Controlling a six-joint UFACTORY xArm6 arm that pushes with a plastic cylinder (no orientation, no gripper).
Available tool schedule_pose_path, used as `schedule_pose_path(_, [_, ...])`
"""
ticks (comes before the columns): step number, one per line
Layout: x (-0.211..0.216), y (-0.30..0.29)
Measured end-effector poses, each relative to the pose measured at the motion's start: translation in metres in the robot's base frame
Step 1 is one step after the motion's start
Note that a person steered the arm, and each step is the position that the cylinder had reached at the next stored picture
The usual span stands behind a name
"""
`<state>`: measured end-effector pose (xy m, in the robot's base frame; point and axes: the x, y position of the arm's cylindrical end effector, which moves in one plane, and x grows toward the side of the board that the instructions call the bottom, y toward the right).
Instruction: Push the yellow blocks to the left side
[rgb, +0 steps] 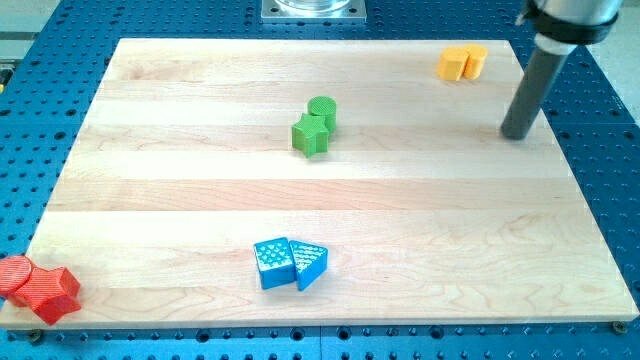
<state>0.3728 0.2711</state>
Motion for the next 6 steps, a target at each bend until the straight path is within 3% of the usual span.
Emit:
schedule_pose_path(2, [-0.112, 0.073])
schedule_pose_path(3, [-0.131, 0.034])
schedule_pose_path(4, [-0.13, -0.031])
schedule_pose_path(5, [-0.101, -0.082])
schedule_pose_path(6, [-0.105, -0.072])
